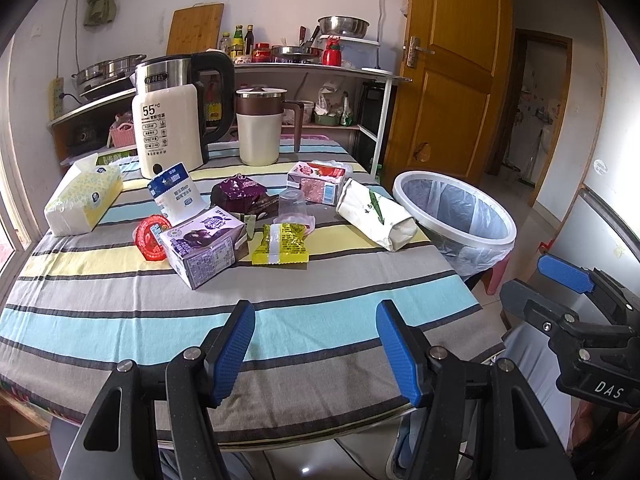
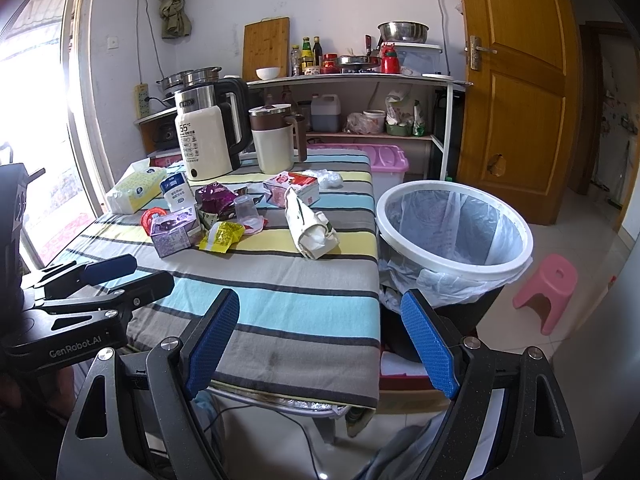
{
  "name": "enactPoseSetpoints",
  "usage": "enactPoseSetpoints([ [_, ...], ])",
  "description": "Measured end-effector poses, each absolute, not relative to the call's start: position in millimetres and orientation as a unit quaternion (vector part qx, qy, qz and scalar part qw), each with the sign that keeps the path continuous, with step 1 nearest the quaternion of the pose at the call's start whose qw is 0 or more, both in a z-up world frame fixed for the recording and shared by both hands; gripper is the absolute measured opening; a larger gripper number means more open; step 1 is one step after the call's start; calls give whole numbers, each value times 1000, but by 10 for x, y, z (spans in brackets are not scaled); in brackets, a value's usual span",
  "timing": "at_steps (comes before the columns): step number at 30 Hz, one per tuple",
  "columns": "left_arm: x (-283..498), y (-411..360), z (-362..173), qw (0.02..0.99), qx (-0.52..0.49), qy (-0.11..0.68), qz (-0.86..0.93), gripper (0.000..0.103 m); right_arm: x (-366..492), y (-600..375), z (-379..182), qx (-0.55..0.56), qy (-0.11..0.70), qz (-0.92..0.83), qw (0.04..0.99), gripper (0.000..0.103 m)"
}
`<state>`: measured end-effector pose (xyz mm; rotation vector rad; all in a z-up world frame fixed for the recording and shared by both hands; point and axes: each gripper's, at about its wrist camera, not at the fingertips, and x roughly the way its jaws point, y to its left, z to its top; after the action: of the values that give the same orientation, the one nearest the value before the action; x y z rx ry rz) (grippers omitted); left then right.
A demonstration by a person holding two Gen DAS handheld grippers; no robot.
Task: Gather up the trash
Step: 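Grasp the white paper bag with the right gripper while the left gripper grasps the purple grape milk carton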
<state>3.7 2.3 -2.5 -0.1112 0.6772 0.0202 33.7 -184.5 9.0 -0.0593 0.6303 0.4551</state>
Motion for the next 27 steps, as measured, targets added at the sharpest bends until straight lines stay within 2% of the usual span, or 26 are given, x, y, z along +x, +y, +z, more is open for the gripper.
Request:
enactPoseSetpoints([
  [8,144,266,-134,934,-95,346,9,63,511,-1763,49,-31,313,231,921,83],
  [27,606,968,-255,926,-111,353,72,63,1229,-1410,-112,-47,341,266,901,83],
])
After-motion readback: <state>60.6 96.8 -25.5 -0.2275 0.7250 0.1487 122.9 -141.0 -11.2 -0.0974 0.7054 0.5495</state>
